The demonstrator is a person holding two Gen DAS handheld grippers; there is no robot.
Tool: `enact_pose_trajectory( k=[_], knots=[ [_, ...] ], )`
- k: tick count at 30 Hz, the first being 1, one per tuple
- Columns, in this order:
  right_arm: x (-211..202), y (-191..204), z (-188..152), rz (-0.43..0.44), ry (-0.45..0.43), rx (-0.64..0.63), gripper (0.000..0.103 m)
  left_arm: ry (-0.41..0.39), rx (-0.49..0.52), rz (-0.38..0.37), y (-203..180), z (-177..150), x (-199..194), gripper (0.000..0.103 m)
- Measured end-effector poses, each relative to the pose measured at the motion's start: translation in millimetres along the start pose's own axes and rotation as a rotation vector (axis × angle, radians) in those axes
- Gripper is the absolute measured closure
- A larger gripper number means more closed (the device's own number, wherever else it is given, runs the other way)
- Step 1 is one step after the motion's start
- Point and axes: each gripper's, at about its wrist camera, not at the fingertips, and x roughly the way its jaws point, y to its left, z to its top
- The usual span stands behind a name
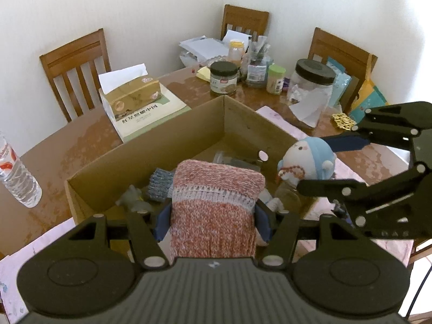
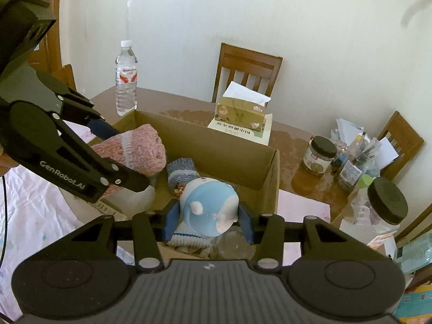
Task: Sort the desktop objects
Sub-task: 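Drop the pink sock into the cardboard box while the right tool drops the ball there, then withdraw both open tools from the cardboard box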
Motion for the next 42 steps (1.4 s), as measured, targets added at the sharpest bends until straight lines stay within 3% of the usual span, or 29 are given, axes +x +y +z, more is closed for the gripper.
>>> enact_pose_trajectory(
  k=[2,6,17,21,30,42],
  knots=[
    [5,-1,2,0.018,0.007,-0.001,0.049,0.01,0.001,-0.004,3,3,7,0.034],
    [10,0,3,0.011,0.008,0.0,0.022,0.008,-0.011,0.009,6,4,13,0.021],
    [-11,4,-14,0.004,0.033,0.05,0.008,-0.022,-0.026,-0.004,-5,-11,-17,0.016],
    [-26,13,-34,-0.014,0.002,0.047,0.005,-0.05,-0.004,0.005,-19,-24,-29,0.016],
    [-42,24,-75,-0.034,0.079,0.175,0.004,-0.009,0.042,-0.031,-55,-57,-39,0.016],
    [-55,40,-119,-0.092,0.129,0.183,0.002,0.011,0.073,-0.034,-82,-94,-37,0.016]
  ],
)
